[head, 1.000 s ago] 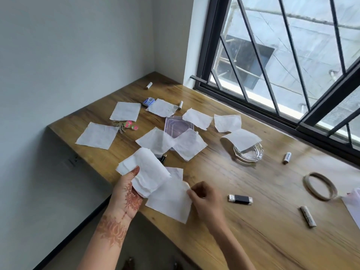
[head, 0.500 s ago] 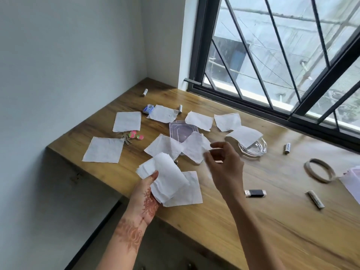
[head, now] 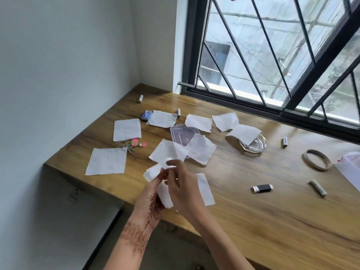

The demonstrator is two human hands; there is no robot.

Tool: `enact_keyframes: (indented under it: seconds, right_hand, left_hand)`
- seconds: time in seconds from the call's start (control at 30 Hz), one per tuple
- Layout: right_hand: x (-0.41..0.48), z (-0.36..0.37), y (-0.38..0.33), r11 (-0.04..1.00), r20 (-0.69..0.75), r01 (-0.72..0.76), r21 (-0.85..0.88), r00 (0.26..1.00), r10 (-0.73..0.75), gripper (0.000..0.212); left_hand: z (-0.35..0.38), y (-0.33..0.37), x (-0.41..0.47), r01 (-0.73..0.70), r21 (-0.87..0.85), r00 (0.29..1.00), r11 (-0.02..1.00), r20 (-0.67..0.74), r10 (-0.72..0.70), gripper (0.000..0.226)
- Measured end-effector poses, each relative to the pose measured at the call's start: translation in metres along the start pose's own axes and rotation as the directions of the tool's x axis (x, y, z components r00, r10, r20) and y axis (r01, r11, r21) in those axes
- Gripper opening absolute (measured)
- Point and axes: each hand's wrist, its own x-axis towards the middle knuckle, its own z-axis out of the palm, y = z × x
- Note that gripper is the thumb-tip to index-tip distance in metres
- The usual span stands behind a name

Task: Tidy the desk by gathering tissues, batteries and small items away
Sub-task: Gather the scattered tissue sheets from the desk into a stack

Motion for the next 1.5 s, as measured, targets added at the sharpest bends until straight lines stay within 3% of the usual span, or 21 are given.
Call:
enact_keyframes:
  seconds: [0.1,0.2,0.33,0.47,0.63,0.77,0.87,0.93,1.03,1.13,1.23,1.4,1.5]
  right_hand:
    - [0.003,-0.007,0.014,0.999,-0.181,0.002,-0.034,0.984,-0.008,0.018]
    - [0.003,-0.022,0.048,0.984,-0.344,-0.099,-0.147,0.938,0.043,0.012]
    - [-0.01,-0.033,0.097,0.885,-0.412,-0.363,-0.291,0.883,0.226,0.025]
    - [-0.018,-0.031,0.109,0.853,-0.458,-0.39,-0.347,0.864,0.209,0.014]
    - [-0.013,-0.029,0.109,0.858,-0.452,-0.423,-0.292,0.852,0.266,0.013]
    - [-0.009,-0.037,0.101,0.901,-0.421,-0.432,-0.047,0.826,0.374,0.011]
    - [-0.008,-0.041,0.095,0.917,-0.453,-0.394,0.057,0.809,0.376,0.01]
    - [-0.01,-0.038,0.096,0.932,-0.46,-0.361,-0.026,0.832,0.309,0.008]
    - [-0.017,-0.025,0.106,0.893,-0.432,-0.352,-0.279,0.877,0.21,0.027]
    - [-0.024,-0.012,0.107,0.833,-0.475,-0.383,-0.4,0.864,0.169,0.022]
    - [-0.025,-0.008,0.104,0.864,-0.476,-0.368,-0.343,0.861,0.179,0.012]
    - [-0.02,-0.027,0.085,0.952,-0.48,-0.302,0.049,0.829,0.288,0.005]
    - [-0.012,-0.038,0.067,0.968,-0.536,-0.213,0.132,0.806,0.25,0.011]
  left_hand:
    - [-0.006,0.005,0.002,0.007,0.085,0.992,0.996,-0.127,0.004,0.021]
    - [-0.009,0.013,0.003,-0.04,0.103,0.989,0.994,-0.14,0.054,0.01]
    - [-0.015,0.017,0.006,-0.053,0.046,0.992,0.998,-0.11,0.058,0.009]
    - [-0.021,0.017,0.01,-0.029,0.046,0.993,0.999,-0.117,0.034,0.008]
    - [-0.024,0.018,0.011,-0.021,0.014,0.994,1.0,-0.103,0.022,0.008]
    - [-0.026,0.017,0.01,-0.032,0.015,0.995,0.999,-0.098,0.034,0.007]
    - [-0.03,0.016,0.011,-0.033,0.014,0.995,0.999,-0.09,0.034,0.008]
    - [-0.031,0.015,0.01,-0.036,0.023,0.995,0.999,-0.09,0.038,0.008]
    - [-0.032,0.016,0.009,-0.047,0.022,0.996,0.999,-0.081,0.048,0.007]
    - [-0.034,0.017,0.007,-0.045,0.023,0.996,0.999,-0.074,0.046,0.007]
    - [-0.036,0.017,0.005,-0.031,0.007,0.997,0.999,-0.069,0.032,0.008]
    - [-0.04,0.019,0.004,-0.02,0.029,0.997,0.999,-0.079,0.022,0.009]
    - [-0.039,0.019,0.002,-0.026,0.025,0.998,0.999,-0.057,0.027,0.008]
